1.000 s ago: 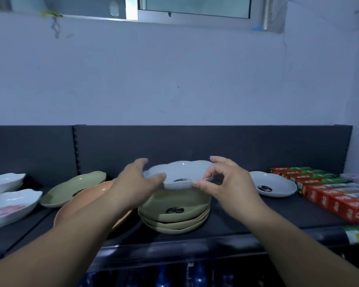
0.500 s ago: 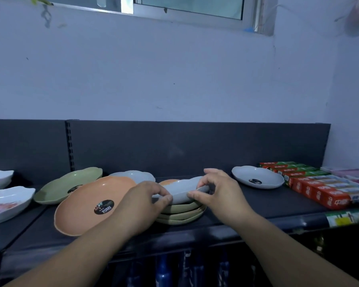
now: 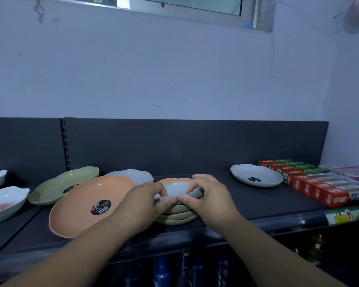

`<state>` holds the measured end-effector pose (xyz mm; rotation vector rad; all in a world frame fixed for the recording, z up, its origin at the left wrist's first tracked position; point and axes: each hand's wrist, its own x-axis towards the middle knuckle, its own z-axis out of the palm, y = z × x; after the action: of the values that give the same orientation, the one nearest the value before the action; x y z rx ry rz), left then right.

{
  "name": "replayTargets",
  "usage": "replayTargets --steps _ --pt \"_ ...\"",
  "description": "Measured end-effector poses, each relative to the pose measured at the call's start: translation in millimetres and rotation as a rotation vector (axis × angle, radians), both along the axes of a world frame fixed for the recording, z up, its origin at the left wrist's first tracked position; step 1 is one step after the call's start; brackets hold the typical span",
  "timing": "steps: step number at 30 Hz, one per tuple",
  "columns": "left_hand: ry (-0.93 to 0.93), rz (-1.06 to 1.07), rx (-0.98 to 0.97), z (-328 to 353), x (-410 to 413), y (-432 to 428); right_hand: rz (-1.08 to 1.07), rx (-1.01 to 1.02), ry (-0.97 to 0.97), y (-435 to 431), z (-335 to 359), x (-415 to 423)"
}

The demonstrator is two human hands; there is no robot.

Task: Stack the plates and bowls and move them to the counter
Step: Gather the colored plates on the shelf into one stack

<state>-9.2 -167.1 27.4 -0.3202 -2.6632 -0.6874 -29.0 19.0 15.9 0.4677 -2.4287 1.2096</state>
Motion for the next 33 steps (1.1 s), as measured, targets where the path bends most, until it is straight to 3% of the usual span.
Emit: replayTargets --steps 8,16,24,33 --pt "0.072 0.029 0.051 12 -12 18 -0.077 -0.011 0.075 26 7 -18" --pt "0.168 -0.031 0.03 47 -38 109 -0.184 0.039 0.059 94 12 -52" --pt "0.05 -0.036 0.013 34 -100 221 -0.355 0.101 -0.031 201 -2 -102" --pt "-0.114 0.07 0.014 -1 -174 279 -0.422 0.168 -0.119 277 -21 -145"
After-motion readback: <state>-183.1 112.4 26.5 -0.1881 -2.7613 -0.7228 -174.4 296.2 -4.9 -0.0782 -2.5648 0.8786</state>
